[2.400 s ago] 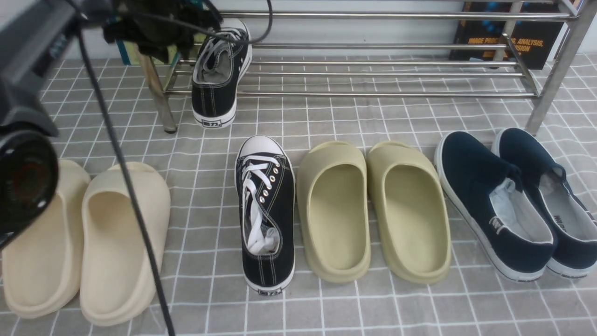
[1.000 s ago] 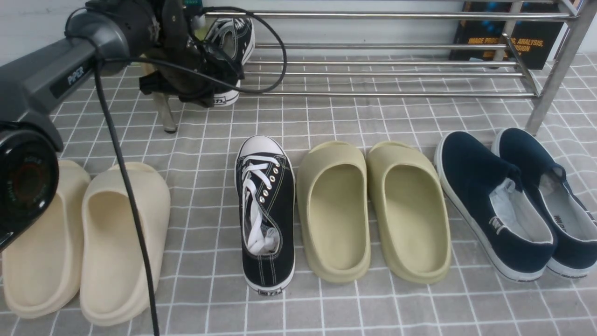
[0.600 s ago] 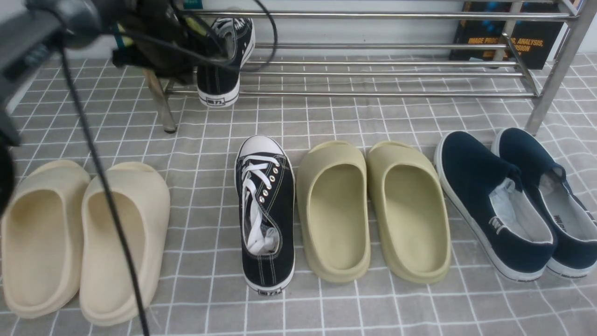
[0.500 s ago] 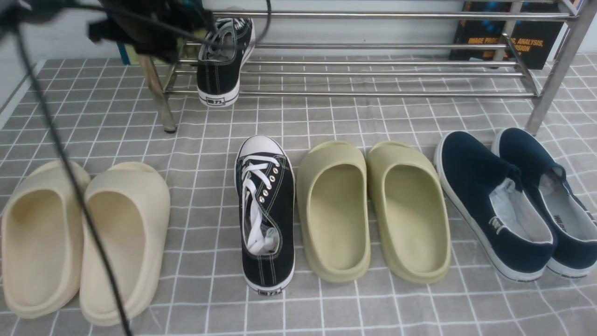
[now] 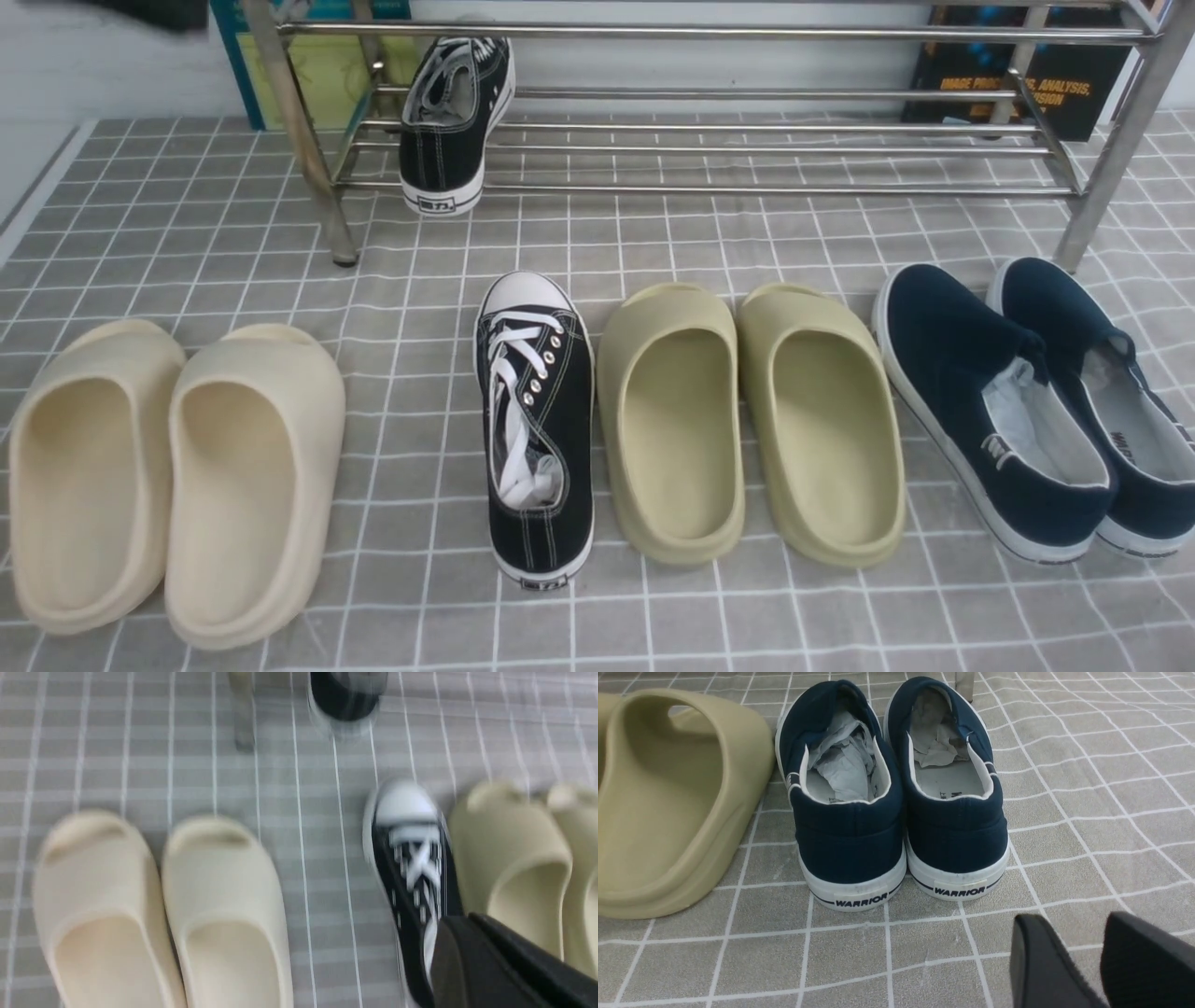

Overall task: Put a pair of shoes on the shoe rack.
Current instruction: Use the left arm to grab the shoe closest to it

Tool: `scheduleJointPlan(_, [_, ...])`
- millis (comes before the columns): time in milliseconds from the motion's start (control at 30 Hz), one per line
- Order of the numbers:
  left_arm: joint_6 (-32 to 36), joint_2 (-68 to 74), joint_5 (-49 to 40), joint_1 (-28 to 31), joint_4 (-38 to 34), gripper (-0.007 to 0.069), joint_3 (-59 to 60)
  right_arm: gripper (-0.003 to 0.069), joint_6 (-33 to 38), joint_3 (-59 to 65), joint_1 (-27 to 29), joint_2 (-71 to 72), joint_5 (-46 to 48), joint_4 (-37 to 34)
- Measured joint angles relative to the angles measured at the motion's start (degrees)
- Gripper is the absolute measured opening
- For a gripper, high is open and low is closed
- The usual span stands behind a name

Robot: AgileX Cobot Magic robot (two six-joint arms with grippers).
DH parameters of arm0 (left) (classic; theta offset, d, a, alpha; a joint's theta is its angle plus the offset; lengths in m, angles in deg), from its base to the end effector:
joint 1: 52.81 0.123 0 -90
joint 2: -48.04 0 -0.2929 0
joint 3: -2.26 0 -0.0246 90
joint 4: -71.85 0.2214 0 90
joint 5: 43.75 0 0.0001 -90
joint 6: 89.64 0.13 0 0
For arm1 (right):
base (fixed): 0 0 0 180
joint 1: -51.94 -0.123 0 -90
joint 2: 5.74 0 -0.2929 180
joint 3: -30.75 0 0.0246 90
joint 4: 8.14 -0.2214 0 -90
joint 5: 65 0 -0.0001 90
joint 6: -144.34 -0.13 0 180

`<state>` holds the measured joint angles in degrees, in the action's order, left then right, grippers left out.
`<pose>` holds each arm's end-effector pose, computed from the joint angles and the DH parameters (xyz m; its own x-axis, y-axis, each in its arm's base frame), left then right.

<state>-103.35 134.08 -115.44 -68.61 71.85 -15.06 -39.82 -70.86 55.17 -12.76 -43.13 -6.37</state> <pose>0.2501 -0.0708 0.4182 -0.7849 -0.0242 -0.6191 0.0888 0.9845 -0.1510 0.0520 -0.0044 0.1623 -0.2932 0.0605 -0.9541 0.0803 0.9960 0.0385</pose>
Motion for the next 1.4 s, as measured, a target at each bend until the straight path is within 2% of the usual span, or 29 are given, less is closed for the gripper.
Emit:
scheduleJointPlan(33, [-0.11,-0.27,0.00,-0.30,0.00,-0.0013,0.79,0.0239,0.00,0.00,0.00,0.00,0.00,0.00])
scheduleJointPlan(67, [-1.32,-2.19,0.00,-3.32,0.00,-0.0013,8.28,0.0239,0.00,0.00,0.00,0.00,0.00,0.00])
scheduleJointPlan(167, [-3.10,-3.00,2.95,-7.11,-1.09,-0.0013,17.61,0.0239,0.00,0.00,0.00,0.00,0.00,0.00])
scheduleJointPlan(267, [-4.09,-1.77,10.89,-10.29,-2.36,-0.0013,26.47,0.0239,-0.04,0.00,0.00,0.00,0.00,0.00])
scheduleJointPlan(567, [-4.76,8.22,20.97,-11.34,-3.69,-0.0007,30.26,0.0239,-0.04,0.00,0.00,0.00,0.00,0.00])
scheduleJointPlan(700, [-6.38,11.21,24.39,-11.34,-4.25,0.0052,30.31,0.0239,-0.04,0.00,0.00,0.00,0.00,0.00])
scheduleJointPlan(833, [-7.55,14.96,28.77,-11.34,-4.95,0.0227,30.31,0.0239,-0.04,0.00,0.00,0.00,0.00,0.00])
scheduleJointPlan(933, [-7.71,17.27,30.79,-11.34,-4.56,0.0330,30.31,0.0239,-0.04,0.00,0.00,0.00,0.00,0.00])
scheduleJointPlan(1033, [-7.73,18.91,32.07,-11.34,-3.46,0.0355,30.31,0.0239,-0.04,0.00,0.00,0.00,0.00,0.00])
scheduleJointPlan(1133, [-8.65,20.96,32.90,-11.34,-2.35,0.0306,30.31,0.0239,-0.04,0.00,0.00,0.00,0.00,0.00])
scheduleJointPlan(1333, [-8.78,21.80,33.38,-11.34,-2.07,0.0018,30.31,0.0239,-0.04,0.00,0.00,0.00,0.00,0.00])
scheduleJointPlan(1367, [-8.83,21.89,33.24,-11.34,-1.89,-0.0014,30.25,0.0239,-0.04,0.00,0.00,0.00,0.00,0.00])
scheduleJointPlan(1400, [-8.83,21.86,32.95,-11.34,-1.89,-0.0013,30.07,0.0239,-0.04,0.00,0.00,0.00,0.00,0.00])
